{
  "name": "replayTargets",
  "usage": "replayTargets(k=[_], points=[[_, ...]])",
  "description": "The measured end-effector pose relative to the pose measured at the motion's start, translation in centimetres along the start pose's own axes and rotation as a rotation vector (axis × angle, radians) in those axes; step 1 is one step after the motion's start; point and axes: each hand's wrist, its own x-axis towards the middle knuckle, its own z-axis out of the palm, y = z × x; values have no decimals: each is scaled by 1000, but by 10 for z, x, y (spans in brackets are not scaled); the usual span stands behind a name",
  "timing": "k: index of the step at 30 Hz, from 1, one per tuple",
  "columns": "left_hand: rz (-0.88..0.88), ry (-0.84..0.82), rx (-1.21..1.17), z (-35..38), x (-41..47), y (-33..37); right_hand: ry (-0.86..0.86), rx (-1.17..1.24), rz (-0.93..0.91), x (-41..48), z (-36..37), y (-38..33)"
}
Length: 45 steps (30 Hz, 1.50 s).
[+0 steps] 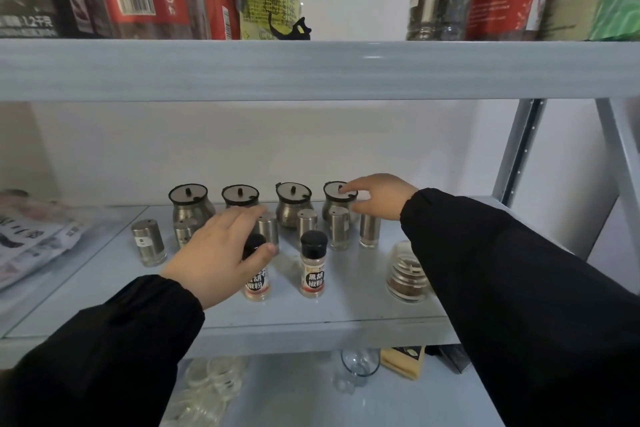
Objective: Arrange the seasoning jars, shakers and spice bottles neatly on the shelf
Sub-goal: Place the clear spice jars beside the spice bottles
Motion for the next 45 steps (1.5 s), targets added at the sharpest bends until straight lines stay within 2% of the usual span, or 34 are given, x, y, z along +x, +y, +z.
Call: replayTargets(k=[3,6,20,24,28,35,40,45], points=[[9,4,-7,1,1,-7,-120,-86,-67,8,7,-16],[17,12,-12,1,2,-14,-146,-115,-90,12,11,-19],[6,-6,-15,11,10,-23,-91,-85,-32,13,18,-17],[27,-17,9,3,39,-24,61,-4,-32,2,7,-20],[41,-130,86,-2,89,-12,153,8,-62,-20,-9,-14],[164,-429,216,27,151,15,151,-10,-8,-61,-17,21],[216,-489,265,47,169,18,155,25,62,-77,-17,42],[250,-504,200,55,175,13,163,31,80,-78,-15,44]])
